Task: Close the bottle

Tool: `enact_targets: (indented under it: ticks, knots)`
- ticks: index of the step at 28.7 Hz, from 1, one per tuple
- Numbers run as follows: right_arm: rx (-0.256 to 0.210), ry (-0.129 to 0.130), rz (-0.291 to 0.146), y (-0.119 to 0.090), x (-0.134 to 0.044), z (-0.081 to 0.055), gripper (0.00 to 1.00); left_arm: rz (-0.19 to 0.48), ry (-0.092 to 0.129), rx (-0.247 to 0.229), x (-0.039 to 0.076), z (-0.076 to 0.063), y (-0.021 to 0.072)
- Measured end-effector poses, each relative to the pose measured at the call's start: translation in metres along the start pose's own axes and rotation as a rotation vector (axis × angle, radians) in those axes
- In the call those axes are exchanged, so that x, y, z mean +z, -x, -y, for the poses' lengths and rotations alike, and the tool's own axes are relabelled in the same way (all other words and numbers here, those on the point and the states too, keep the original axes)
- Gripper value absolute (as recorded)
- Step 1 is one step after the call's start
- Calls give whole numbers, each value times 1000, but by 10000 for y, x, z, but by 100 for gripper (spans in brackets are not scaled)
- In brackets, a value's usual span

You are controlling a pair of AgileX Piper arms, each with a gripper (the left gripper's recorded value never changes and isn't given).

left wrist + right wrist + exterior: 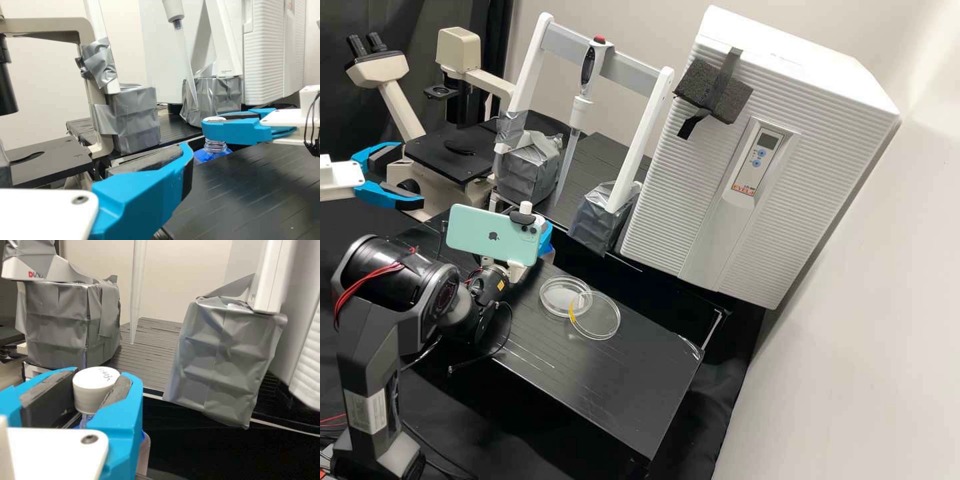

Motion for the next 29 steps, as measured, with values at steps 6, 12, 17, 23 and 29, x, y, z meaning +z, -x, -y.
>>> enact_targets:
  ticks: [6, 12, 17, 23, 29]
  knots:
    - [-7, 0, 6, 54, 9, 13, 0, 0, 0, 0, 0, 0, 0]
    - [-27, -3, 23, 140, 46, 61, 0, 1, 0, 0, 2, 0, -1]
    - [-20, -5, 17, 185, 25, 38, 0, 1, 0, 0, 2, 0, -1]
    - [-18, -5, 18, 190, 26, 33, 0, -2, 4, -7, 3, 19, 16]
    - [-19, -4, 17, 190, 26, 33, 0, -5, 9, -20, 8, 52, 45]
